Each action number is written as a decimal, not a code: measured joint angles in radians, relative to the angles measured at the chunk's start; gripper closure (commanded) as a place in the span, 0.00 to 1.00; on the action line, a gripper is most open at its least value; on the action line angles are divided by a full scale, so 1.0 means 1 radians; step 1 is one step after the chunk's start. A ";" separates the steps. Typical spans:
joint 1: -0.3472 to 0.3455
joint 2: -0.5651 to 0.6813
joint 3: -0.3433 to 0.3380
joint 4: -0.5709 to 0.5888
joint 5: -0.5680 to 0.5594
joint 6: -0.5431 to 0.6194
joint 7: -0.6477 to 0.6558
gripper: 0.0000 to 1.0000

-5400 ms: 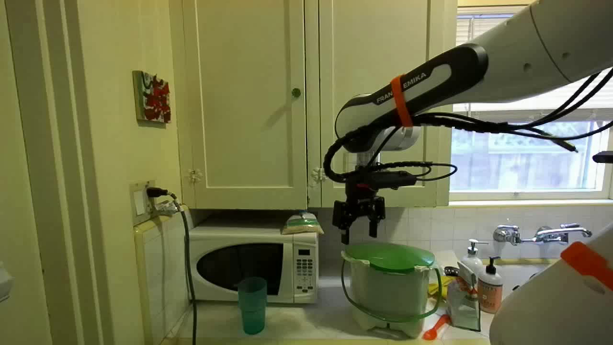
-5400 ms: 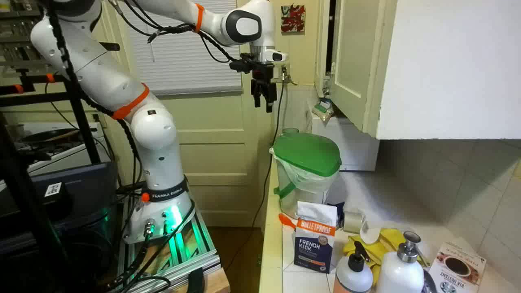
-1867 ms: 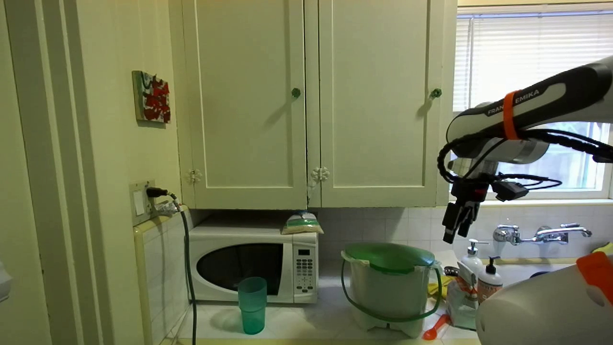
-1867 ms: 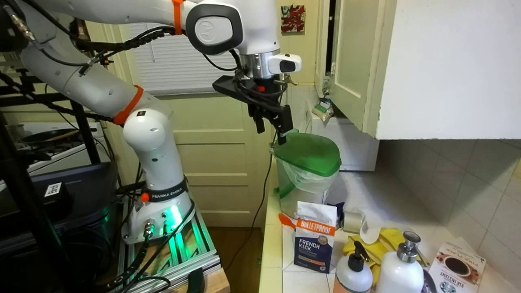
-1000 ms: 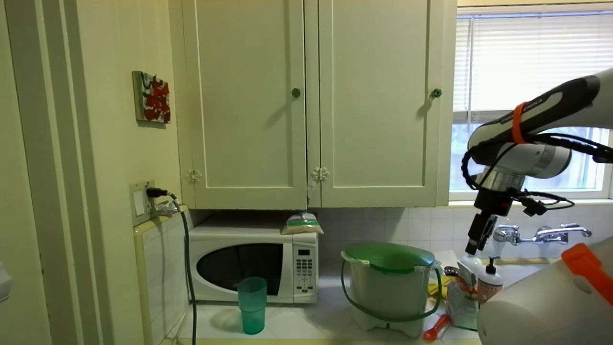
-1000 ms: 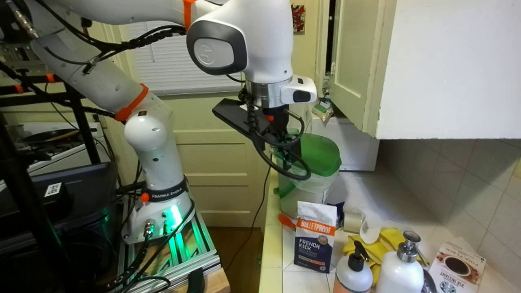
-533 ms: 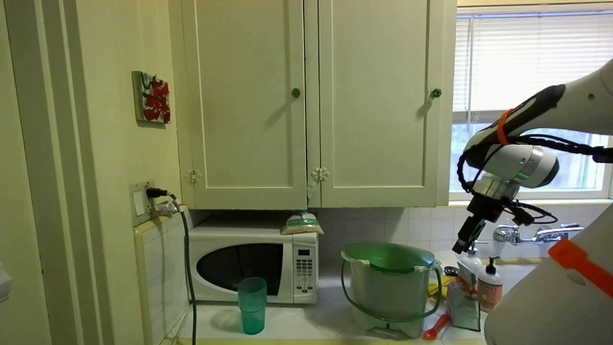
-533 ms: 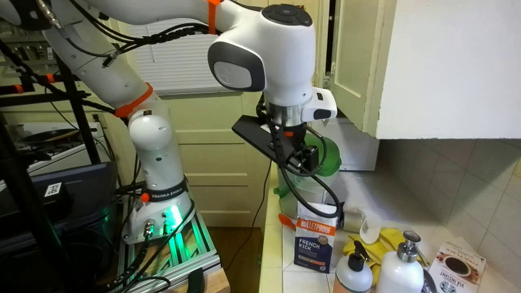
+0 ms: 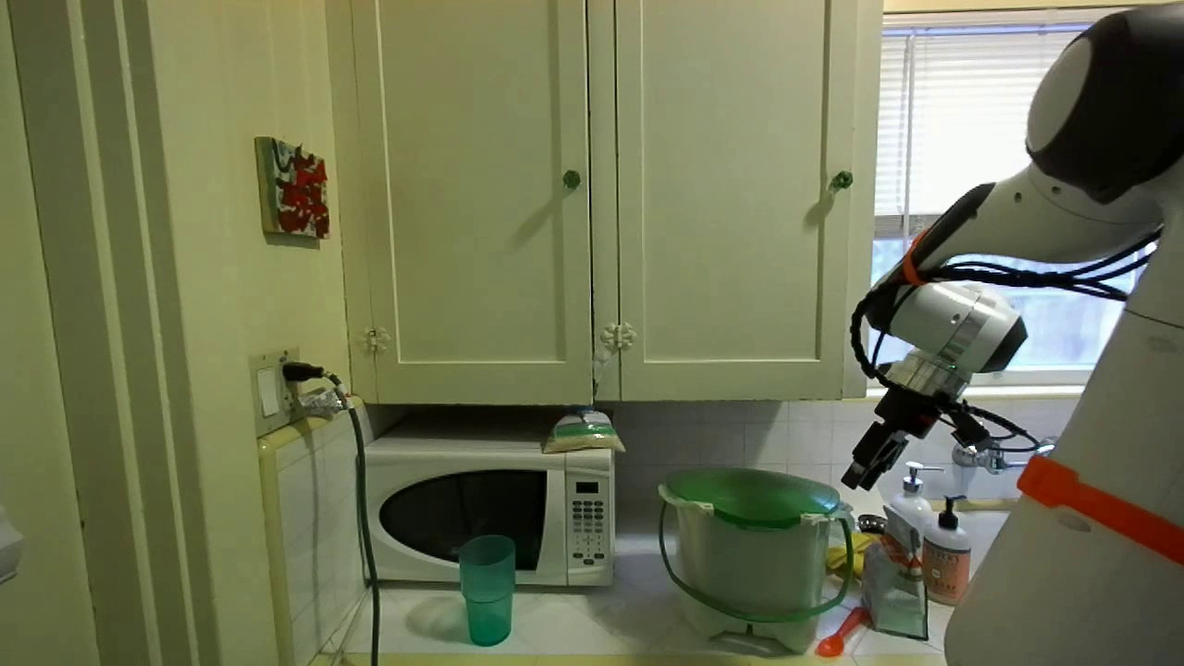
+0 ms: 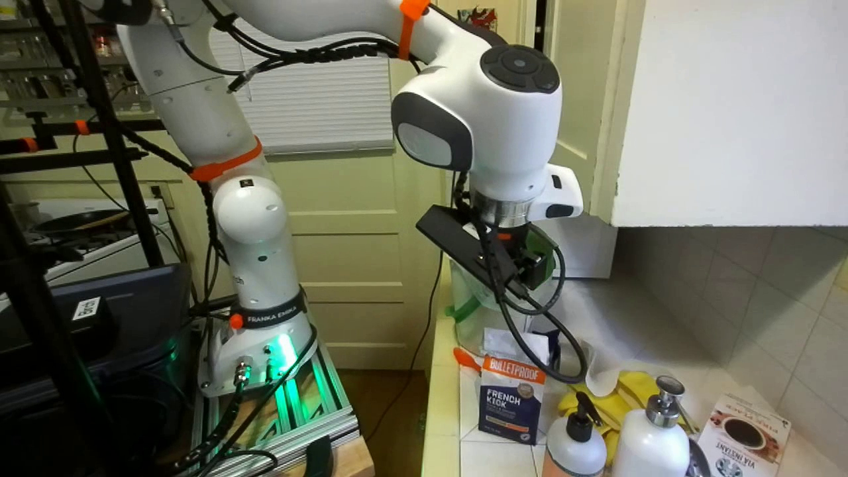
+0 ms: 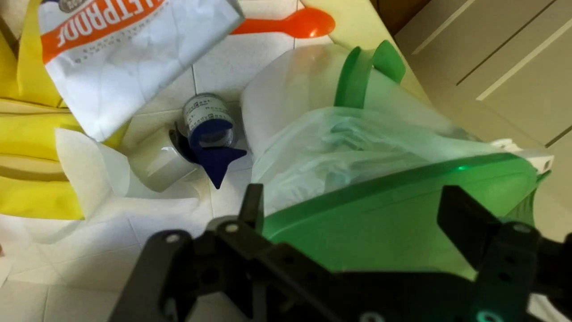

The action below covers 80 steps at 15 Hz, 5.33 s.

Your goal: Open the trash can

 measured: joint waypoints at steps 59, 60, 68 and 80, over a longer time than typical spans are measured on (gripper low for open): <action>-0.428 0.253 0.490 0.105 0.343 -0.074 -0.025 0.00; -0.428 0.255 0.491 0.105 0.343 -0.075 -0.025 0.00; -0.429 0.271 0.490 0.104 0.392 -0.100 -0.025 0.00; -0.434 0.285 0.483 0.113 0.474 -0.174 -0.018 0.00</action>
